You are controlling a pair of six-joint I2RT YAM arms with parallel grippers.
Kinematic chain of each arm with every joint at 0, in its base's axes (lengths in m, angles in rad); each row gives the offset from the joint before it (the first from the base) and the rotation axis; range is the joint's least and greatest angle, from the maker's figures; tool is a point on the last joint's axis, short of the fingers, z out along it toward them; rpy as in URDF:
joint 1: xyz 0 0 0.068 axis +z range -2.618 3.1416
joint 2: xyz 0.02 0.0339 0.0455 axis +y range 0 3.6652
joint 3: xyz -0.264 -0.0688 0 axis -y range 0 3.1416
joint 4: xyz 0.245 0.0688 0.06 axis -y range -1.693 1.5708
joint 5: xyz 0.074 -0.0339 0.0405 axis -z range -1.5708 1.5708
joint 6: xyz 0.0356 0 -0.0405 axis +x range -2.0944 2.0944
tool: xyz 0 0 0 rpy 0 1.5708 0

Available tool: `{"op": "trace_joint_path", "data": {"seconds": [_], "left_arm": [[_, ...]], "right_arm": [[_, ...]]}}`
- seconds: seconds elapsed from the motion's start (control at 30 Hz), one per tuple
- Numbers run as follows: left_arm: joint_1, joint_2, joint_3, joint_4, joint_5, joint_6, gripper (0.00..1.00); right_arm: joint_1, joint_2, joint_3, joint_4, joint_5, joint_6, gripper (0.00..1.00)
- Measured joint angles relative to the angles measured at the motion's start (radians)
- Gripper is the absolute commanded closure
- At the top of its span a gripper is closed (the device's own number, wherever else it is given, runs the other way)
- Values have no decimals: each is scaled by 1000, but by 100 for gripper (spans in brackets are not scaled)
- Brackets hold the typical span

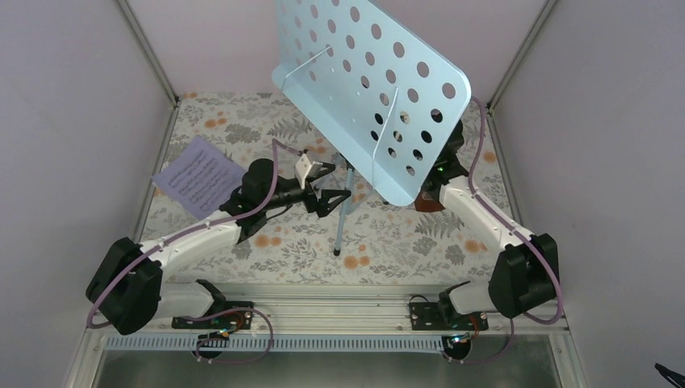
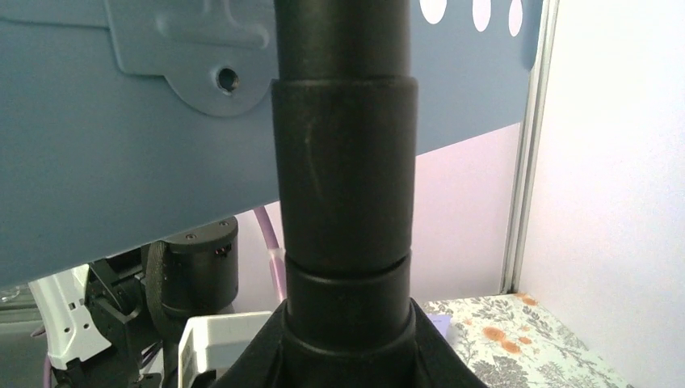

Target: Pack up the instrument practice props

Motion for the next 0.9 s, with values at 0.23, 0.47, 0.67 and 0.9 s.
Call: {"op": "trace_joint_path", "data": {"seconds": [0.23, 0.47, 0.67, 0.9], "left_arm": [[-36, 69, 33, 35, -13, 40, 2], [-76, 95, 66, 40, -68, 80, 34], [-82, 96, 68, 37, -111, 98, 61], [-100, 93, 70, 38, -103, 97, 86]], "right_arm": [[15, -46, -61, 38, 53, 17, 96], [24, -84, -93, 29, 97, 17, 89], [30, -114, -101, -6, 133, 21, 83], [31, -148, -109, -78, 188, 29, 62]]}}
